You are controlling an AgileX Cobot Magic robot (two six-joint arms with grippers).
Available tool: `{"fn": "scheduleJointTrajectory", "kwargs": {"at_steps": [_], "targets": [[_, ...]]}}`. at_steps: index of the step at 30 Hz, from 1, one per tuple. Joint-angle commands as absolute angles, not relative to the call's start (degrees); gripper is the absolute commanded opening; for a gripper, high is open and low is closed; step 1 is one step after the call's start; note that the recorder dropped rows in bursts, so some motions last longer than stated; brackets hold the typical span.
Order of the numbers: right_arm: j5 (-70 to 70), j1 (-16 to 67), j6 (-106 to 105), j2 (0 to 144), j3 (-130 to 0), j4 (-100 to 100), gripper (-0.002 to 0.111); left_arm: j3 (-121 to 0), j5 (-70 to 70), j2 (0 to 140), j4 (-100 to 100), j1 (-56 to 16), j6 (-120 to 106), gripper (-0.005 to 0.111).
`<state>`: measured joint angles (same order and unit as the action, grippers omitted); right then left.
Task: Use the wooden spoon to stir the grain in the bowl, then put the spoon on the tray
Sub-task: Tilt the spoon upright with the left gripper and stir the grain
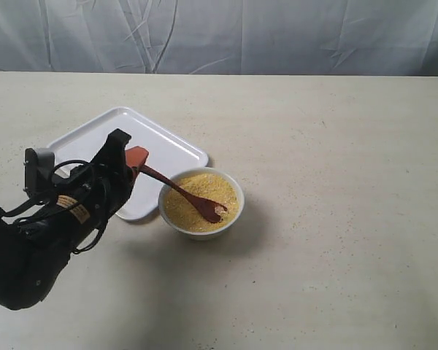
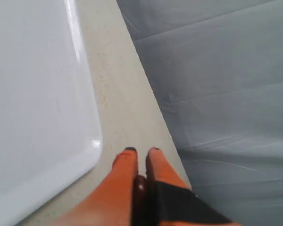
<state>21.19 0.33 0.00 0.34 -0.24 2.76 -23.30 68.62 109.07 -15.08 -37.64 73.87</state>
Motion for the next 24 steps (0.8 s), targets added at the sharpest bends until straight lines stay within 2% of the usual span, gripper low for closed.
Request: {"fn": "scheduleJointTrajectory", "kwargs": {"at_steps": [1,8,16,24], "targets": [[20.56,0.0,0.0,0.0,0.0,2.9,-0.001,-23.17,69.96,107.76,-13.66,-37.67,72.91,0.0],[20.56,0.0,0.0,0.0,0.0,2.9,-0.001,-23.03,69.96,101.7,-11.65,-35.96,63.18,0.0],[20.56,0.0,0.0,0.0,0.0,2.9,-0.001,-23.03,69.96,92.47,-9.63,-34.75,34.45,0.0],[20.56,0.0,0.0,0.0,0.0,2.9,-0.001,-23.03,68.99,90.76,-3.69,-34.75,19.74,0.0]]}}
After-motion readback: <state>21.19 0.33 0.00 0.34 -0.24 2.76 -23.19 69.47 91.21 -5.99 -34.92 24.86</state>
